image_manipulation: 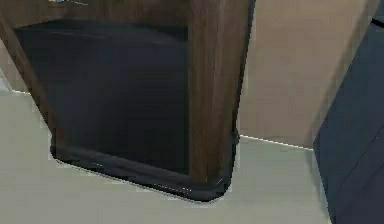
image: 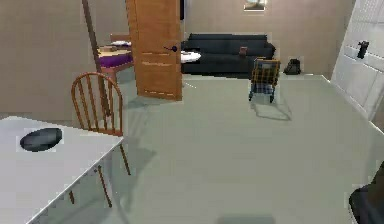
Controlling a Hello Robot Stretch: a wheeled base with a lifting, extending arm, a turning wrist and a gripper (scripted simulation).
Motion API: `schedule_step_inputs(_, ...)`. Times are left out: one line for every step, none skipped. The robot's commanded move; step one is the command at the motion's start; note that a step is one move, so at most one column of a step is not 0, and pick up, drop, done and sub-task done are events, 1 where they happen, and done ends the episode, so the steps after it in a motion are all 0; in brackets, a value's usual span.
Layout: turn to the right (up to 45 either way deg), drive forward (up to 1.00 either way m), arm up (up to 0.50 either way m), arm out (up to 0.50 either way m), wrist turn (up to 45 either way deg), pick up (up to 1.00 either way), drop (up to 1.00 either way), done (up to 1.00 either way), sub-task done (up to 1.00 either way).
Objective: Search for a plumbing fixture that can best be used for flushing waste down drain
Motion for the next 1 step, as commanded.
schedule_step_inputs(0.0,1.00,0.00,0.00,0.0,0.00,0.00,0.00,0.00)
